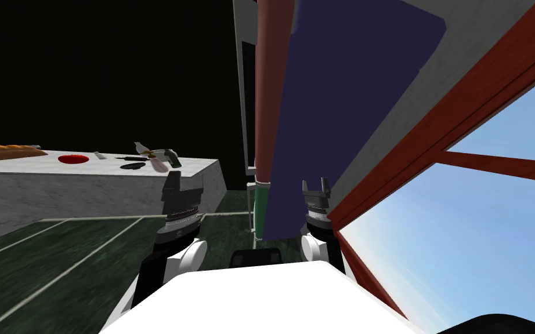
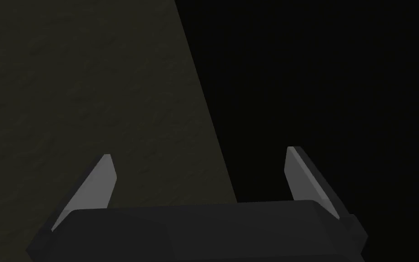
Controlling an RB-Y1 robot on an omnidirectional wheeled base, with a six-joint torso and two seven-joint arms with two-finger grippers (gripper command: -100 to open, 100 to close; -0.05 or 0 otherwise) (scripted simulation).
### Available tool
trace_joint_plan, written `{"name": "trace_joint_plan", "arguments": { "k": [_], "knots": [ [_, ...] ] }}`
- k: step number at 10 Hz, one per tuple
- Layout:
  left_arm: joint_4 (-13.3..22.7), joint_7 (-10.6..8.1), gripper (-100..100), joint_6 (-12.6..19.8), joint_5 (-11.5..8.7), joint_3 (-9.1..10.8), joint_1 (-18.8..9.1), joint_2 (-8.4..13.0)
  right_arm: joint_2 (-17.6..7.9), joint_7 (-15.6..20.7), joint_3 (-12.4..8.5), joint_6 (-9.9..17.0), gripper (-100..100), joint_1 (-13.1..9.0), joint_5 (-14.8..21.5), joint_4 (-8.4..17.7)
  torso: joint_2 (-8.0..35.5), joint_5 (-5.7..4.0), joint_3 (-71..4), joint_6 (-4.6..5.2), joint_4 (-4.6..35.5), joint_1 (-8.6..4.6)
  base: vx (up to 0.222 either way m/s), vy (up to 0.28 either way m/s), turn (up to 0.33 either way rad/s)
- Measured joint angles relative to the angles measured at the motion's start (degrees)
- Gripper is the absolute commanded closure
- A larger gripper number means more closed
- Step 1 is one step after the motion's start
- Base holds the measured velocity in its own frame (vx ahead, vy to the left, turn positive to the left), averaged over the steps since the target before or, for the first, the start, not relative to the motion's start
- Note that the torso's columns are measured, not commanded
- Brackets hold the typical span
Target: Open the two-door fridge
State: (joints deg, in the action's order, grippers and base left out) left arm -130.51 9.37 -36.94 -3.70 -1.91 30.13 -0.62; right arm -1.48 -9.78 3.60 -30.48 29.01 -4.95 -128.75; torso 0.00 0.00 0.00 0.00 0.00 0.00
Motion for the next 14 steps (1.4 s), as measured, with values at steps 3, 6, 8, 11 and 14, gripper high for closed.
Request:
{"name": "trace_joint_plan", "arguments": {
  "k": [3,6,8,11,14],
  "knots": [
    [-0.01,0.00,0,0.00,0.00,0.00,0.00,0.00,0.00,0.00,0.00,0.00,0,0.00,0.00,-0.01,10.03,0.00,-20.14,0.00,10.06,0.00,0.000,0.000,0.000],
    [-0.01,0.00,0,0.00,0.00,0.00,0.00,0.00,0.00,0.00,0.00,0.00,0,0.00,0.00,-0.01,22.69,0.00,-45.36,0.00,22.68,0.00,0.000,0.000,0.000],
    [-0.02,0.00,0,0.00,0.00,0.00,0.00,0.00,0.00,0.00,0.00,-0.01,0,0.00,0.00,-0.02,31.16,0.00,-62.27,0.00,31.14,0.00,0.000,0.000,0.000],
    [0.00,0.00,0,0.00,0.00,0.00,0.00,0.00,-0.99,0.20,-0.03,0.09,-100,-0.14,0.25,0.07,41.55,0.01,-83.14,0.00,41.49,0.03,0.006,0.014,-0.020],
    [0.01,0.00,0,0.00,0.00,0.00,0.01,-0.01,-5.08,1.84,-0.22,1.43,-100,-1.21,1.89,-0.09,42.23,0.02,-84.59,0.00,42.25,0.06,0.021,0.052,-0.055]
  ]
}}
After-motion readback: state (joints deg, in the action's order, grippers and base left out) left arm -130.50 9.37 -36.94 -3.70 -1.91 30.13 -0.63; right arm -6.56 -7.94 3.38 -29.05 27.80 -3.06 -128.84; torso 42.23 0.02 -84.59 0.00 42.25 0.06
